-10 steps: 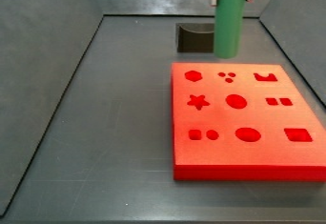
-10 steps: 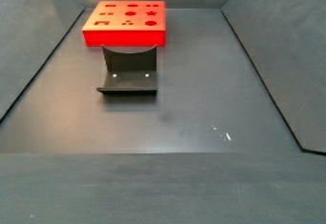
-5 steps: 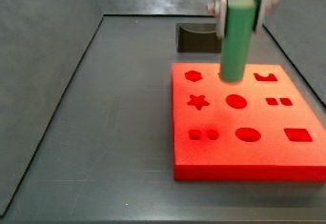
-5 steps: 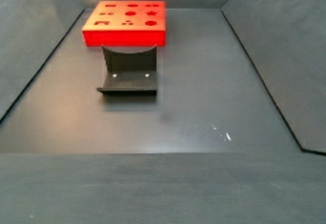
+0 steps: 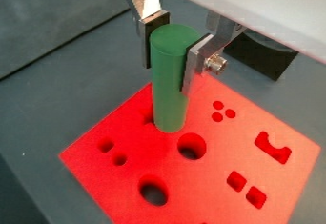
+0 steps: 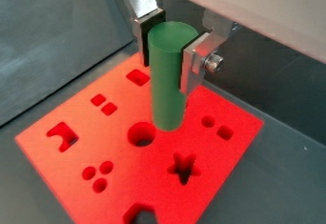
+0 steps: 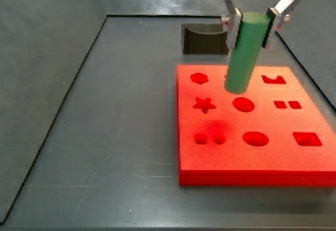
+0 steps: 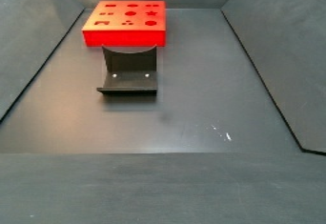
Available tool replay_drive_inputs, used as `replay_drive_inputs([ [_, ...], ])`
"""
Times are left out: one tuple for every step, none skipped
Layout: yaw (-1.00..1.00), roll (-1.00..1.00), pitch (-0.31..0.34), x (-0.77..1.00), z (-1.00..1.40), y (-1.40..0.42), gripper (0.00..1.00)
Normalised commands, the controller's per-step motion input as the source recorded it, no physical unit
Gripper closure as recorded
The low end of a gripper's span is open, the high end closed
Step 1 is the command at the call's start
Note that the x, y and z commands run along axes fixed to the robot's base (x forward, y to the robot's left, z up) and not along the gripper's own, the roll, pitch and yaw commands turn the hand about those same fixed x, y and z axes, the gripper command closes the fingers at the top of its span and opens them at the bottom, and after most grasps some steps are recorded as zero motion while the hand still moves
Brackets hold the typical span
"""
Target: Insert the round object.
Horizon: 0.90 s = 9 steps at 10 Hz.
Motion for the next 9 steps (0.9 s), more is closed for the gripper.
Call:
replay_drive_inputs([
  [0.0,0.03,0.244,1.0,0.0,0.0,1.0],
  [-0.05,-0.08,0.007,1.0,-0.3,0.0,1.0],
  [0.0,-0.09,0.0,1.0,-0.35,0.02,1.0],
  [0.0,-0.06,0.0,1.0,-0.29,0.08,1.0],
  [0.0,-0.02,0.011,1.0,-0.16,0.16,1.0],
  [0.0,-0.02,0.026,1.0,-0.04,0.19,1.0],
  [0.0,-0.03,0.059,0.76,0.0,0.17,1.0],
  [0.0,0.0,0.0,0.09,0.0,0.05,1.0],
  [0.0,0.02,0.0,0.0,-0.16,0.0,1.0],
])
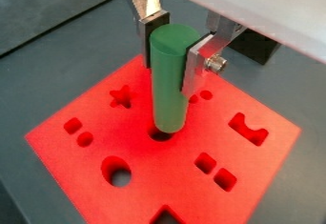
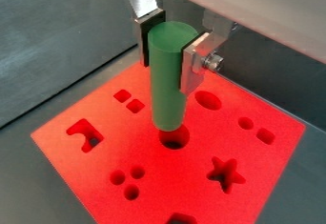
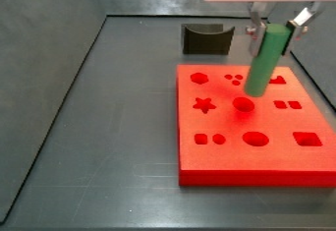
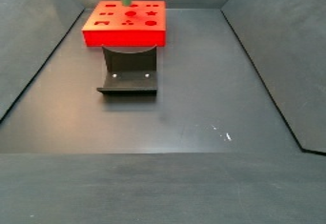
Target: Insert the round object.
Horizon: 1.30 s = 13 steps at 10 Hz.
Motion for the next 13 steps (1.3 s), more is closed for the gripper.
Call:
replay_drive_inputs([
  [0.0,0.07,0.0,0.0,-0.3,-0.07,1.0],
  [0.0,0.07,0.0,0.0,-0.35,-0.04,1.0],
  [0.0,0.1,0.0,-0.07,-0.35,0.0,1.0],
  [-0.02,0.03,0.0,-0.11,-0.24,0.0,1.0],
  [0.0,0.0,-0.001,0.0,-0.18,-0.01,1.0],
  [0.0,0.0,-0.019,-0.04,-0.24,-0.01,1.0],
  [0.0,0.0,-0.011,-0.09,-0.16,-0.06,1.0],
  [0.0,0.0,-0.031,-0.05,-0.19,-0.17,1.0],
  [0.0,0.02,-0.054,0.0,-0.27,-0.13,1.0],
  [0.0,0.0,-0.096,0.0,-0.36,-0.01,1.0],
  [0.0,0.0,-0.211,0.02,-0.67,0.0,1.0],
  [0.03,-0.04,-0.324,0.14,-0.57,0.0,1.0],
  [0.05,-0.02,-0.314,0.13,-0.59,0.02,1.0],
])
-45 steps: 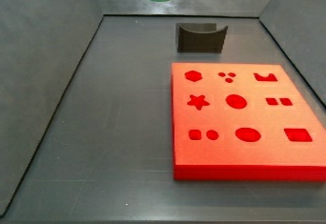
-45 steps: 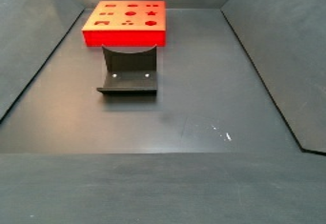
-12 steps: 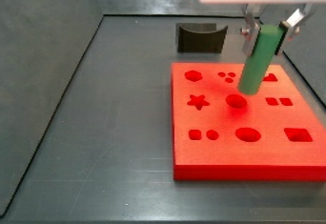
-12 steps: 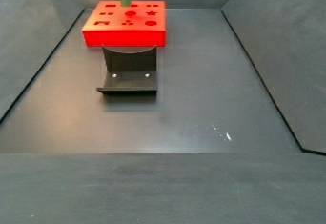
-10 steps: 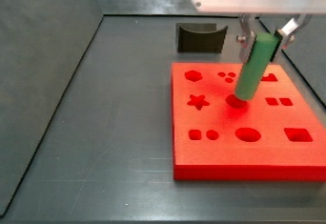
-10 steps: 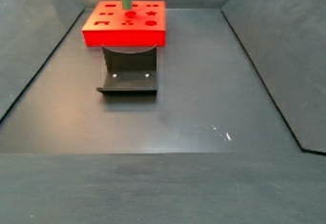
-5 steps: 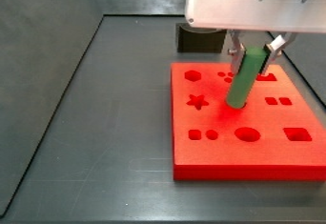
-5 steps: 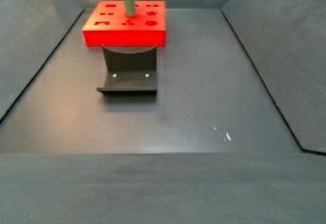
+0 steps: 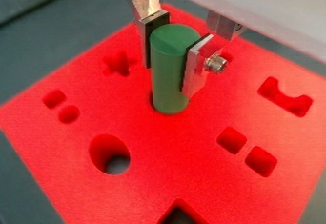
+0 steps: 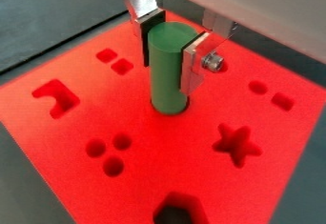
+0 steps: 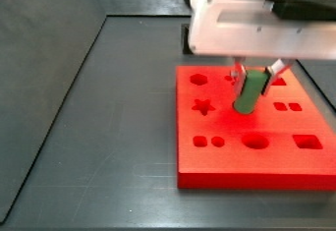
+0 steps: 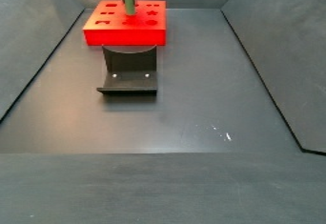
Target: Insert the round object.
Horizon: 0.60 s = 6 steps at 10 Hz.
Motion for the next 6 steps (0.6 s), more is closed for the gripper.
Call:
replay_drive_inputs([
  [0.05,0.0,-0.28,0.02,-0.65,0.04,1.0],
  [0.04,0.04,-0.231,0.0,-0.76,0.0,1.0],
  [0.02,0.08,-0.173,0.0,-0.89,-0.04,1.0],
  [-0.02,0.0,0.036,0.0,-0.13,-0.1,1.0],
  [0.0,0.01,-0.001,0.0,0.0,0.0,1.0],
  [0.0,0.0,0.0,0.0,0.0,0.0,1.0],
])
